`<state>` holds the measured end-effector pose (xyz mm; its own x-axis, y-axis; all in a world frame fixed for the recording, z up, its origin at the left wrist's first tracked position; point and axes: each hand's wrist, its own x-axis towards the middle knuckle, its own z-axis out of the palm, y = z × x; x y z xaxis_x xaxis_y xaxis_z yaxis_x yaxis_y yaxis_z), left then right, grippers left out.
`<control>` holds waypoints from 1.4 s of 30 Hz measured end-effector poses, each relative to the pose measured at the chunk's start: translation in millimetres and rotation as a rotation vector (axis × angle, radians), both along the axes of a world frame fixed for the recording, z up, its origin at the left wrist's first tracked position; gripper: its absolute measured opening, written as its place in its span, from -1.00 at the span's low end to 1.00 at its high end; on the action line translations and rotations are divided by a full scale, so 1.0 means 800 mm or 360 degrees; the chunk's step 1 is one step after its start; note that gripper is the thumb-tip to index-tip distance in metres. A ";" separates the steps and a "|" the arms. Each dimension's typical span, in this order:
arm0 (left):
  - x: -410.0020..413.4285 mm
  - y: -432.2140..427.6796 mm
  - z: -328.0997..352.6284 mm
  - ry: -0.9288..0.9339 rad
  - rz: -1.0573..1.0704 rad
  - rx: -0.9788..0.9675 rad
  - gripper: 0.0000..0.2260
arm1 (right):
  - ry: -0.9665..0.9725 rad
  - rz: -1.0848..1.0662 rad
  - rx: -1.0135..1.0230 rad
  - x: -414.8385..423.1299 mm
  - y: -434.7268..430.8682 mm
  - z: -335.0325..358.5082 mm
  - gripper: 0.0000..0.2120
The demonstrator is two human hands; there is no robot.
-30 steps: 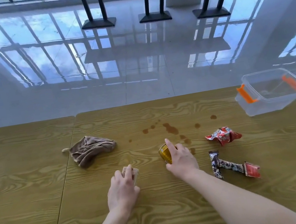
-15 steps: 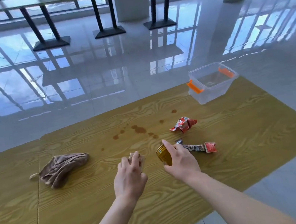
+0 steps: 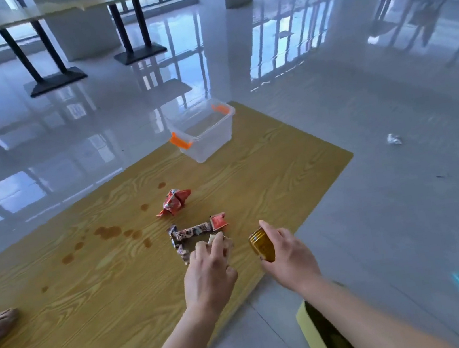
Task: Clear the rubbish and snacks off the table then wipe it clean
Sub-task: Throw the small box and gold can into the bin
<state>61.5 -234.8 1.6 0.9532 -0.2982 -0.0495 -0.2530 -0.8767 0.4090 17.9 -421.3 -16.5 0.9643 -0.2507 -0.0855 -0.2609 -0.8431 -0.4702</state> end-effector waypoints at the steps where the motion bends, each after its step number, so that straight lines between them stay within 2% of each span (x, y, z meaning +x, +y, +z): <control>1: -0.009 -0.024 0.000 0.0004 -0.0033 -0.0015 -0.32 | -0.0016 -0.0032 0.0017 -0.014 -0.023 -0.003 -0.17; 5: -0.052 -0.121 -0.012 0.0032 -0.0176 -0.0114 -0.30 | 0.0015 -0.0198 0.0050 -0.075 -0.114 -0.023 -0.19; 9: -0.100 -0.206 -0.043 0.0074 -0.0349 -0.0127 -0.34 | 0.0193 -0.0352 0.0104 -0.133 -0.197 -0.062 -0.19; 16: -0.137 -0.301 -0.165 0.0375 -0.0582 0.0005 -0.40 | 0.0574 -0.0594 0.0239 -0.203 -0.277 -0.169 -0.20; 22: -0.140 -0.351 -0.330 0.0600 -0.0728 0.0192 -0.48 | 0.0778 -0.0851 0.0453 -0.227 -0.292 -0.325 -0.22; 26: -0.139 -0.375 -0.440 0.0694 -0.0783 0.0308 -0.47 | 0.0932 -0.0950 0.0526 -0.245 -0.283 -0.440 -0.13; 33: -0.134 -0.428 -0.611 0.0630 -0.0887 0.0493 -0.47 | 0.1078 -0.0950 0.0496 -0.238 -0.282 -0.600 -0.11; 38: -0.132 -0.432 -0.695 0.0550 -0.1082 0.0693 -0.50 | 0.1226 -0.0891 0.0449 -0.229 -0.286 -0.675 -0.17; 42: -0.139 -0.430 -0.726 0.0605 -0.1073 0.0737 -0.52 | 0.1253 -0.0892 0.0483 -0.231 -0.285 -0.710 -0.25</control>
<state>-49.9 -578.5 -579.3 0.4781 -0.6599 -0.5797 -0.6928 -0.6890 0.2130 -166.7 -649.3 -584.3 0.3565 -0.5118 -0.7816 -0.9106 -0.3774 -0.1682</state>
